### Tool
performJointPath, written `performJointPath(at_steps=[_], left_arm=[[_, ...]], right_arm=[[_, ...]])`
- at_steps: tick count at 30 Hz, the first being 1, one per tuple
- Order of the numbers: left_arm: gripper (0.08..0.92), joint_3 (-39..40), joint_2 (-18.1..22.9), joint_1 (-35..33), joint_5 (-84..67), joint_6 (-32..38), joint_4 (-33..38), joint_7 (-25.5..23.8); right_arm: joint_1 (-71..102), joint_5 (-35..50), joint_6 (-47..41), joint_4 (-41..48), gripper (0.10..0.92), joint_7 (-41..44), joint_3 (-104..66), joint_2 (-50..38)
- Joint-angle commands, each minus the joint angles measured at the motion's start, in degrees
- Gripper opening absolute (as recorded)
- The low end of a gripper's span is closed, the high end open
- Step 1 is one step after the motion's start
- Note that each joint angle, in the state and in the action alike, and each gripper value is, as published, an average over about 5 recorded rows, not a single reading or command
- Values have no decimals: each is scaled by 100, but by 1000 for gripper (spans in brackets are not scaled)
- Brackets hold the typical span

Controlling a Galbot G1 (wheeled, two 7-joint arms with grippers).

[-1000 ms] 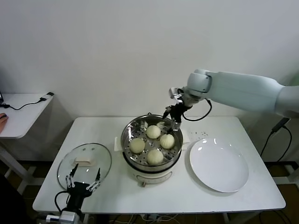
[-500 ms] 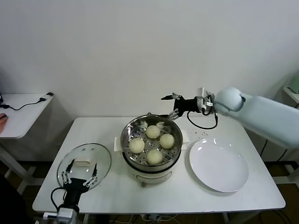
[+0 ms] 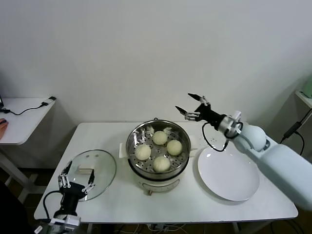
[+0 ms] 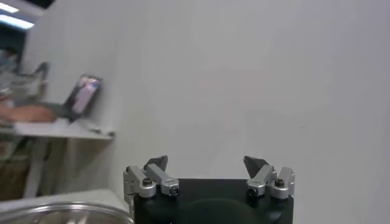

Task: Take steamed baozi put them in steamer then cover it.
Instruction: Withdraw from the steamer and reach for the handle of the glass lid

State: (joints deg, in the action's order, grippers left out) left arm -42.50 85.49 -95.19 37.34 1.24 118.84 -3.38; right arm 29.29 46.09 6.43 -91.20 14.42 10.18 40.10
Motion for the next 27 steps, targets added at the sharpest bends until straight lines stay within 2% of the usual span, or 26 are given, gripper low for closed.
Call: performJointPath(at_steps=[1, 7, 14, 27], left_arm=[[823, -34, -92, 248, 4705, 12, -455, 141], [823, 31, -140, 679, 5559, 74, -1282, 318], [823, -37, -150, 1213, 5554, 282, -2308, 783], [823, -96, -290, 2089, 5479, 367, -3361, 1347]], right_arm=[[3551, -550, -26, -369, 823, -373, -3547, 626], [4071, -717, 48, -302, 823, -204, -4070, 896], [4342, -852, 106, -137, 823, -91, -4296, 1105], [4411, -1086, 221, 119, 823, 5, -4380, 1378]])
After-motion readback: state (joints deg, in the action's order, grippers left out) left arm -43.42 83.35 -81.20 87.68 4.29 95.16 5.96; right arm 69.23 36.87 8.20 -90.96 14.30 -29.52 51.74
